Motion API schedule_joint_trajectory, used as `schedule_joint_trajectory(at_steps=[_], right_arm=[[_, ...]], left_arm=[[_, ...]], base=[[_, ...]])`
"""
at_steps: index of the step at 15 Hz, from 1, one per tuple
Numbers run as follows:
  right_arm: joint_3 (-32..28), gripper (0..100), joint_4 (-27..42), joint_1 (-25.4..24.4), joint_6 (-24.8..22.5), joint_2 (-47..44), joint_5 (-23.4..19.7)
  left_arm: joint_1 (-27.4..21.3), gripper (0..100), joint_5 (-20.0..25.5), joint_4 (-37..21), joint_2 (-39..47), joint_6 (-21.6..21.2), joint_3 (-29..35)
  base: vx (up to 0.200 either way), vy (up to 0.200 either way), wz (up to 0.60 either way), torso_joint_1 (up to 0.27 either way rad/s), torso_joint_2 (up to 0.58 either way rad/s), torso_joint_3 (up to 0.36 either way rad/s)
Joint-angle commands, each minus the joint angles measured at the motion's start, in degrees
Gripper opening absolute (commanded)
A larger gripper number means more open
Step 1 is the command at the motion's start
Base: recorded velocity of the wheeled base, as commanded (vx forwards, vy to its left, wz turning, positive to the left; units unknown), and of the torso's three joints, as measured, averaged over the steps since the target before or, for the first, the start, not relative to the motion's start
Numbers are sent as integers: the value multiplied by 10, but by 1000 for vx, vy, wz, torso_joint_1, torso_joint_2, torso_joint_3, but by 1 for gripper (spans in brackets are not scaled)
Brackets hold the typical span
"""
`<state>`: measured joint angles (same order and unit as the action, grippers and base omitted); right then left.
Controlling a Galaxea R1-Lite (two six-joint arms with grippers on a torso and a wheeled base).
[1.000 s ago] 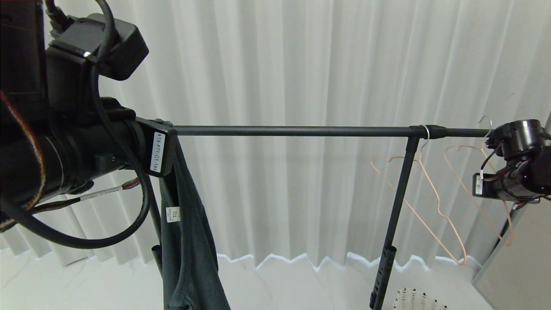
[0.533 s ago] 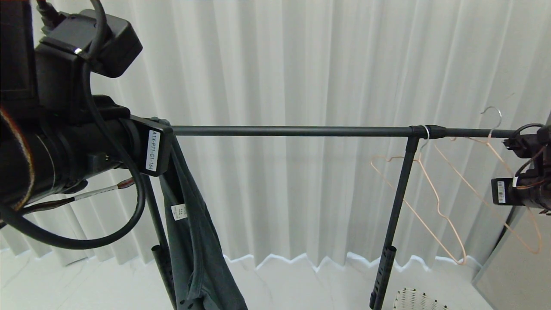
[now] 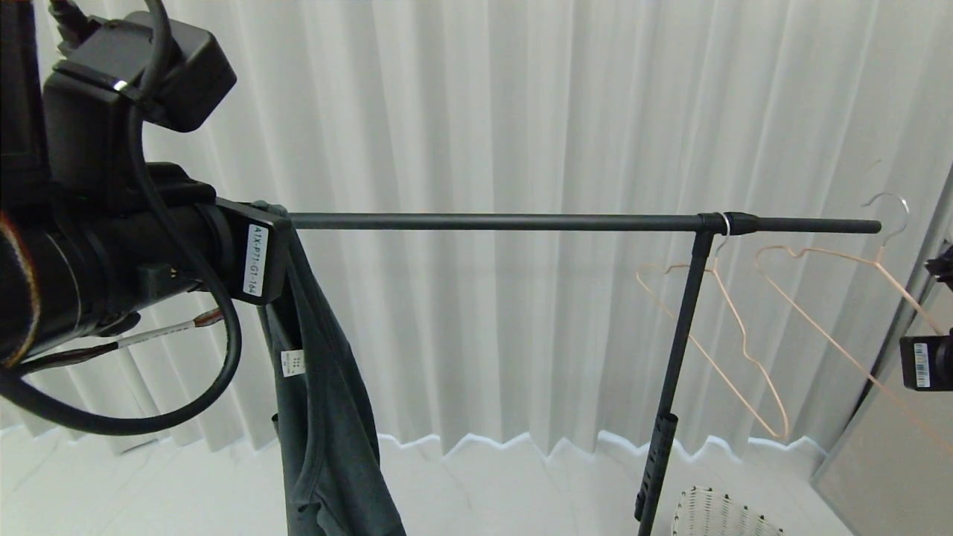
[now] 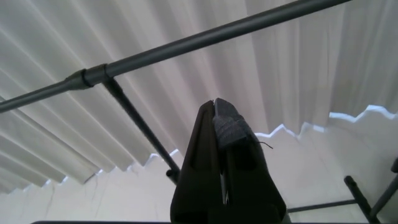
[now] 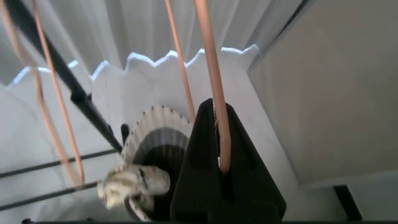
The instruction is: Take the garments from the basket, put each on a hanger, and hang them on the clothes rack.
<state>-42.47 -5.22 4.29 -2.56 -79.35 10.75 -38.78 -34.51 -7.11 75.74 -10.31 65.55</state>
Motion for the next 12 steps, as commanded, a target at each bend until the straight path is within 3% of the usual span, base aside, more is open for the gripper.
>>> schedule_joint_trajectory(at_steps=[1,8,10,12], right_arm=[[10,0,-1,-1,0,27,0],[13,0,35,-4,-17,76,-4],[13,0,36,-15,-17,93,-32],[13,0,37,-49,-17,118,-58]], left_arm=[[0,0,0,0,-1,0,1],[1,0,0,0,2,-16,4],[8,0,0,0,3,-16,-4],[8,0,0,0,4,-17,-9]], base=[[-200,0,0,-12,-2,12],[-200,0,0,0,0,6],[-200,0,0,5,2,7],[0,0,0,0,0,0]])
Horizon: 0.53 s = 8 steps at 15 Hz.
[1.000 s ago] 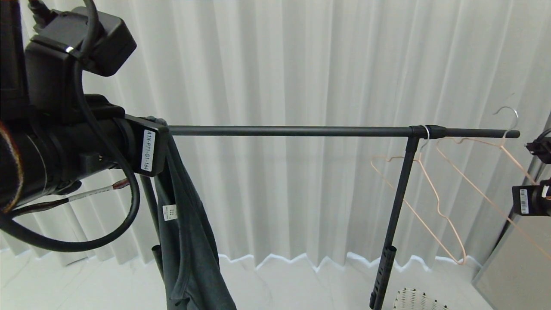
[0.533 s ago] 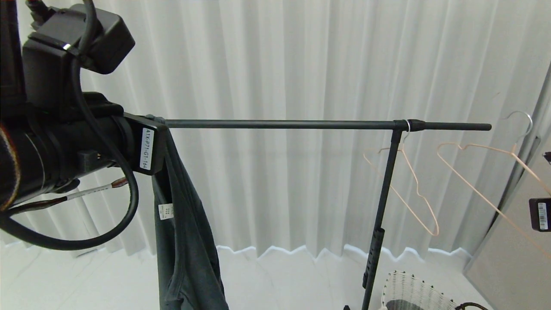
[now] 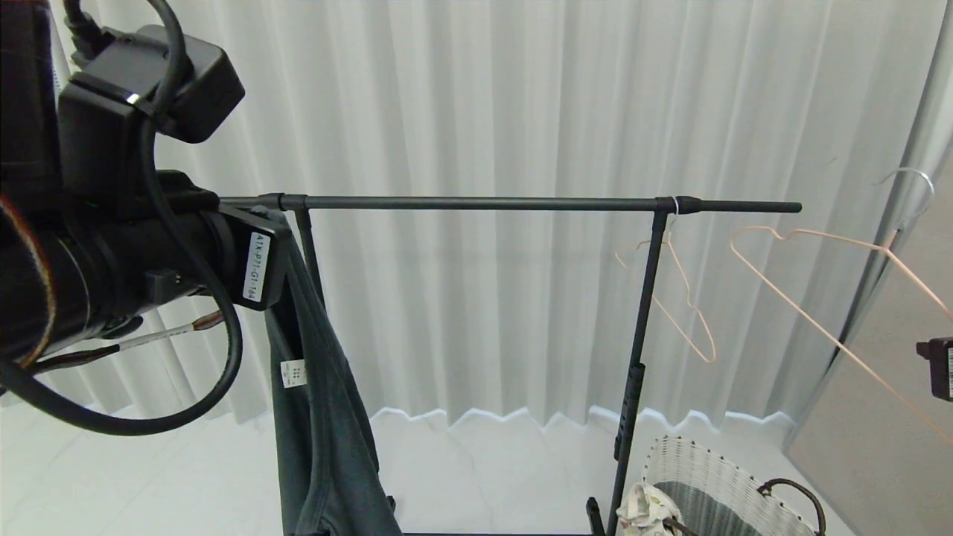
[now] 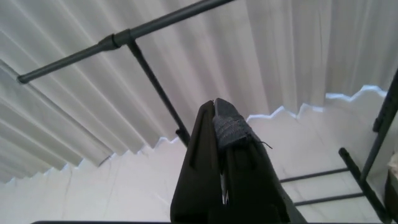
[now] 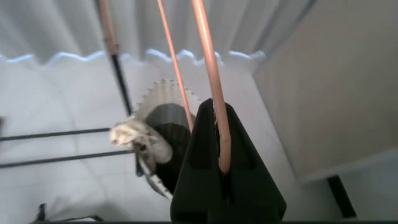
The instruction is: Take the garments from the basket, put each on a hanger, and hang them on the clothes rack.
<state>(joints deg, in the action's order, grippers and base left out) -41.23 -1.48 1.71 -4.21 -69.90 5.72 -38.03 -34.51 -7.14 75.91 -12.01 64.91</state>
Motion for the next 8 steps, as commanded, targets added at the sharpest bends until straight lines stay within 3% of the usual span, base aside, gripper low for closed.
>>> schedule_joint_trajectory(at_steps=[1,7,8], right_arm=[[0,0,2,-48,1,38,-22],[33,0,56,-248,3,99,-119],[35,0,56,-253,3,100,-121]], left_arm=[[1,0,0,0,1,0,-3],[2,0,-2,0,20,15,-13],[2,0,-3,0,22,18,-12]], base=[[0,0,0,0,0,0],[0,0,0,0,0,0],[0,0,0,0,0,0]])
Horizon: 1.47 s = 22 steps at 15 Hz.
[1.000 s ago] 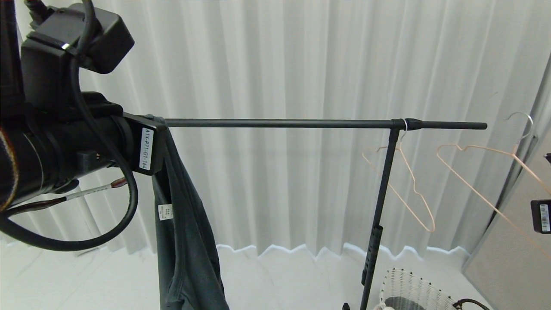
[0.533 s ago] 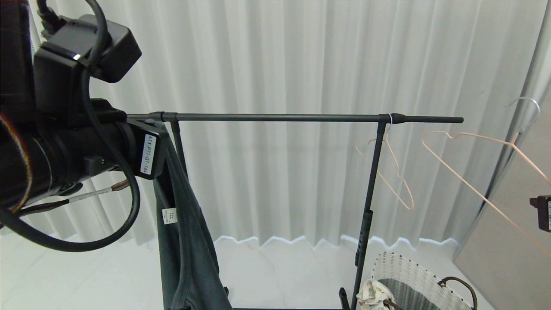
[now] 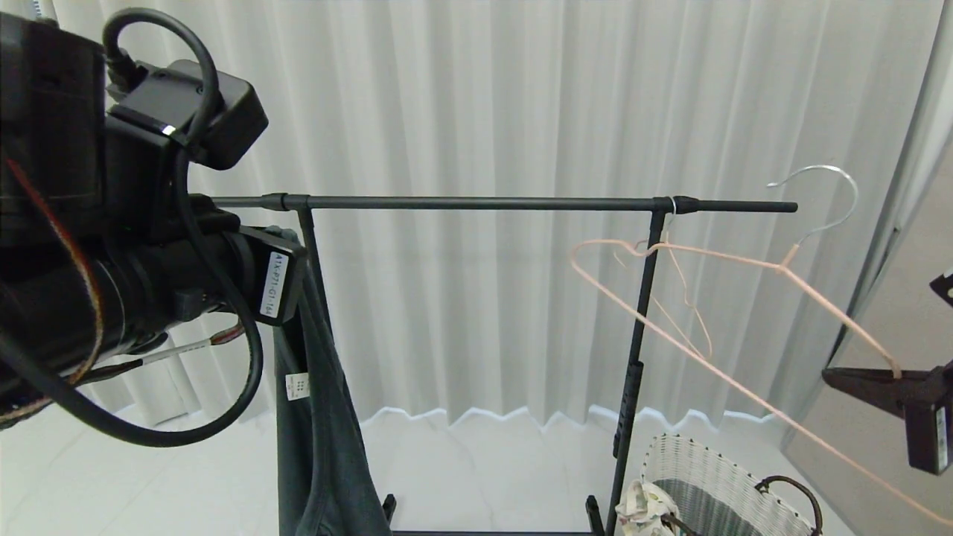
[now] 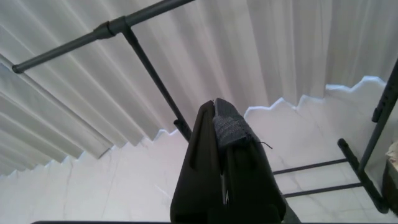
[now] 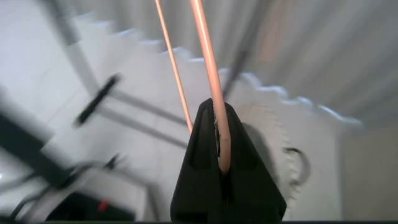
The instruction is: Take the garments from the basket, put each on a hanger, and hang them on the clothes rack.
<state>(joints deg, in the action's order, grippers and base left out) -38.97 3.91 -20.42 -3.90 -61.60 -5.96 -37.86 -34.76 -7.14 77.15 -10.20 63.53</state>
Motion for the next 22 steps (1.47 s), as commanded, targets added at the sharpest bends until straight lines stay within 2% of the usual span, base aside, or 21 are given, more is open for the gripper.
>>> schedule_joint_trajectory(at_steps=[1,2,4,7,11,14,16,22], right_arm=[[37,0,2,-96,1,26,-25],[48,0,2,-127,1,30,-27],[65,0,1,-214,32,37,-30],[63,0,-12,-273,92,30,-29],[63,0,-51,-274,108,2,-28],[63,0,-86,-273,128,-29,-25],[63,0,-105,-270,129,-47,-22],[56,0,-111,-244,128,-49,-21]], left_arm=[[2,0,-4,0,33,32,18],[2,0,-4,0,43,43,23],[2,0,-8,0,89,105,44],[-3,0,-17,0,130,167,69],[-42,0,-17,0,148,215,74],[-49,0,-22,0,153,218,74],[-50,0,-45,0,158,217,74],[-50,0,-51,0,158,216,71]], base=[[0,0,0,0,0,0],[0,0,0,0,0,0],[0,0,0,0,0,0],[0,0,0,0,0,0],[0,0,0,0,0,0],[0,0,0,0,0,0],[0,0,0,0,0,0],[0,0,0,0,0,0]])
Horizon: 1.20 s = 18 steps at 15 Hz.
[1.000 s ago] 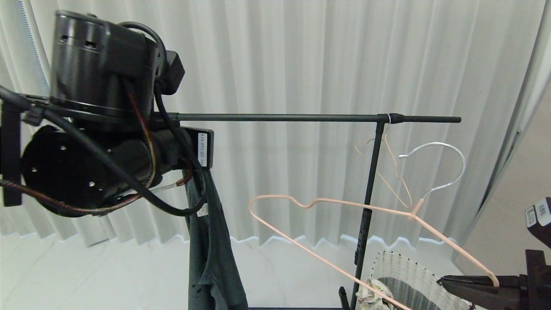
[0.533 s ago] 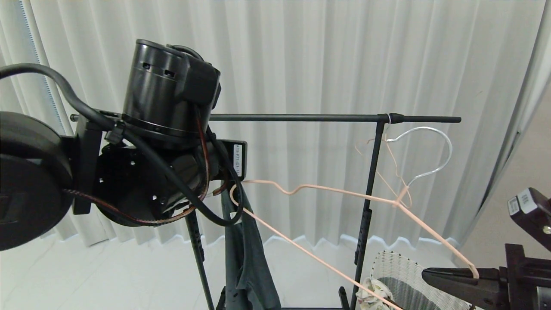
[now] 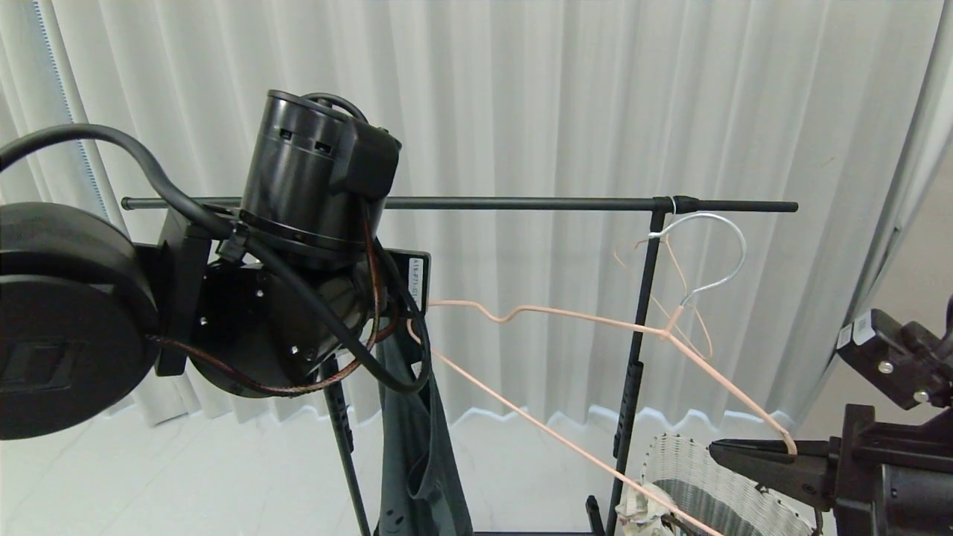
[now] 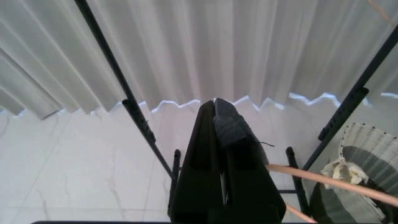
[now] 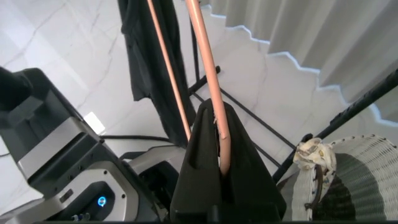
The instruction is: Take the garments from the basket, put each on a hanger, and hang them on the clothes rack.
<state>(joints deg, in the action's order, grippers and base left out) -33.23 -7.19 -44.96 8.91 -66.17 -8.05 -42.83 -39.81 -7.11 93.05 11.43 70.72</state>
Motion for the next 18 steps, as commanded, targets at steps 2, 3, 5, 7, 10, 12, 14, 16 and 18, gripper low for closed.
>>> schedule_joint_trajectory(at_steps=[2,3,5,7,10,12,14,16,18], right_arm=[[-13,0,-1,1,0,-16,0],[-18,0,-1,0,-1,-22,0],[-29,0,-3,-1,-3,-40,0],[-32,0,-13,-1,-3,-57,0],[-31,0,-15,-35,1,-77,46],[-27,0,-12,-63,5,-77,53],[-28,0,-13,-71,8,-89,60],[-32,0,-15,-71,8,-106,95],[-32,0,-26,-71,16,-116,112]], left_arm=[[-6,0,0,0,1,0,0],[-7,0,0,0,2,0,1],[-13,0,0,0,2,0,2],[-15,0,-1,0,2,1,2],[-14,0,-11,0,2,0,1],[-9,0,-12,-1,4,0,3],[-4,0,-13,-3,2,-1,1],[-4,0,-16,-3,3,-1,0],[-3,0,-18,-5,4,-1,-1]], base=[[0,0,0,0,0,0],[0,0,0,0,0,0],[0,0,0,0,0,0],[0,0,0,0,0,0],[0,0,0,0,0,0],[0,0,0,0,0,0],[0,0,0,0,0,0],[0,0,0,0,0,0],[0,0,0,0,0,0]])
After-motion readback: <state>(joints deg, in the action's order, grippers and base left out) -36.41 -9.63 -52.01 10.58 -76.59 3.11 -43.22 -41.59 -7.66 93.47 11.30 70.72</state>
